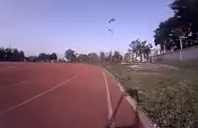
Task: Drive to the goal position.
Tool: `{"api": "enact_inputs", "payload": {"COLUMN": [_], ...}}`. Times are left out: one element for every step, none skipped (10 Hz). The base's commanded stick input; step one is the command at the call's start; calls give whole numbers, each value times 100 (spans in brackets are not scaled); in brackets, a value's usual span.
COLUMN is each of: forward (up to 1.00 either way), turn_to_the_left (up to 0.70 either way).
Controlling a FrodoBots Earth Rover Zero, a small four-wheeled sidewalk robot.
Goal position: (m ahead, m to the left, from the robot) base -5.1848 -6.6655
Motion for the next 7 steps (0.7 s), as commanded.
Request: {"api": "enact_inputs", "payload": {"forward": [70, 70, 70, 70, 70, 70, 70], "turn_to_the_left": [0, 0, 0, 0, 0, 0, 0]}}
